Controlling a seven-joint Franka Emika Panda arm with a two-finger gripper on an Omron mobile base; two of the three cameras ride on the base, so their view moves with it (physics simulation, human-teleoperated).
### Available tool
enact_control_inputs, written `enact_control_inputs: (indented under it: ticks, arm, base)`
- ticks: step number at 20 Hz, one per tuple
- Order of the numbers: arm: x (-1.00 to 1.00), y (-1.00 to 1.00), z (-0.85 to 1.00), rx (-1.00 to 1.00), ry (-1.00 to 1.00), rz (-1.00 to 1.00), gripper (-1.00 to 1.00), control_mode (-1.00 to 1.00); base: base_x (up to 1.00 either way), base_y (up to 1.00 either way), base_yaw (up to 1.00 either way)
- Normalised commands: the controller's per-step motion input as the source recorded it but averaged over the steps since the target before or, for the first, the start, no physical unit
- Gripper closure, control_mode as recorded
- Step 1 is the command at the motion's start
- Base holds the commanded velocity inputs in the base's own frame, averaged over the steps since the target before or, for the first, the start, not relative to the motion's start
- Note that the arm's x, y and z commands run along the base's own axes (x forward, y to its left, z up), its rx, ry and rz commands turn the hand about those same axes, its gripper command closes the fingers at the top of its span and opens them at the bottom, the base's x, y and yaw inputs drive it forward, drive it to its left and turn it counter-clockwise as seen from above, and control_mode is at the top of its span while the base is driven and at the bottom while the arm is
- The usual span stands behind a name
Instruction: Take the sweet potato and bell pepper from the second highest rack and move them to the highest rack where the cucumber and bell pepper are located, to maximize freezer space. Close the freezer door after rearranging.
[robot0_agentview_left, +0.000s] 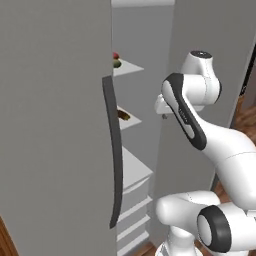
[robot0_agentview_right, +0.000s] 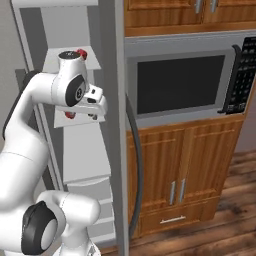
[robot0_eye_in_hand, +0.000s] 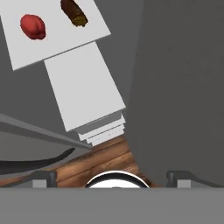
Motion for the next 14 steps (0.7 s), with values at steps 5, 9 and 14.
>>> enact_control_inputs:
  ticks: [5,9,14]
  arm:
    - [0.0,0.0,0.0,0.0,0.0,0.0,-1.0,1.0]
    - [0.0,0.0,0.0,0.0,0.0,0.0,-1.0,1.0]
    - [0.0,0.0,0.0,0.0,0.0,0.0,-1.0,1.0]
  base:
    - [0.21,0.0,-0.09]
    - [-0.08,0.39,0.0]
    - [-0.02,0.25,0.0]
